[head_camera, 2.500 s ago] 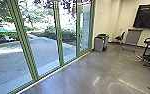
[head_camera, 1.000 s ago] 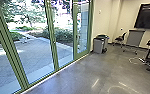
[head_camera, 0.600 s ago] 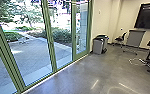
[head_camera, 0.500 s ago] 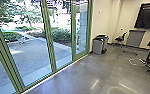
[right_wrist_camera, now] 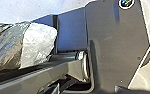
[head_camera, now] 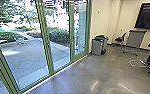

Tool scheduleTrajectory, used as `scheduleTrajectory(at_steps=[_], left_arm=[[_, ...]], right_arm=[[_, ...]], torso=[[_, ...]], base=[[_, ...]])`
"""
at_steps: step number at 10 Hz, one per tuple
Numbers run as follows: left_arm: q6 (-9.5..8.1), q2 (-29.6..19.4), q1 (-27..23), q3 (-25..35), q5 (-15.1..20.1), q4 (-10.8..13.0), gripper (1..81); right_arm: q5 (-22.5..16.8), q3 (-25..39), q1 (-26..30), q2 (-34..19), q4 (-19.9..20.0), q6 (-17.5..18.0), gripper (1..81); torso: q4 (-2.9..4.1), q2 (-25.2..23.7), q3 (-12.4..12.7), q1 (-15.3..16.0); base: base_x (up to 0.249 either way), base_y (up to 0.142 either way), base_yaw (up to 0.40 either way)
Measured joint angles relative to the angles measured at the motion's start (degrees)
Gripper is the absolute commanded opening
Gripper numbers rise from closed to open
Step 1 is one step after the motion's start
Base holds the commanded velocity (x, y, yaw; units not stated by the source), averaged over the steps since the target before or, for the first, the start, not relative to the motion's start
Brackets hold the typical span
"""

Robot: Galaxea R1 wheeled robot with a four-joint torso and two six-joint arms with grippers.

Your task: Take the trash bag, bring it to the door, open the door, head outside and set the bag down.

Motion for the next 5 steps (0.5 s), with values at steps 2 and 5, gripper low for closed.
scheduleTrajectory(at_steps=[2,5], left_arm=[[-0.01,0.11,-0.02,0.00,-0.02,0.00,1.0],[0.00,0.11,-0.02,0.00,-0.02,0.00,1.0]], right_arm=[[0.00,-0.15,0.05,-0.02,0.00,-0.02,81.1],[0.00,-0.20,0.00,0.06,0.00,0.00,81.1]], torso=[[0.00,0.00,0.00,0.02],[0.00,0.00,0.00,0.00]], base=[[0.171,-0.077,0.000],[0.171,-0.076,0.000]])
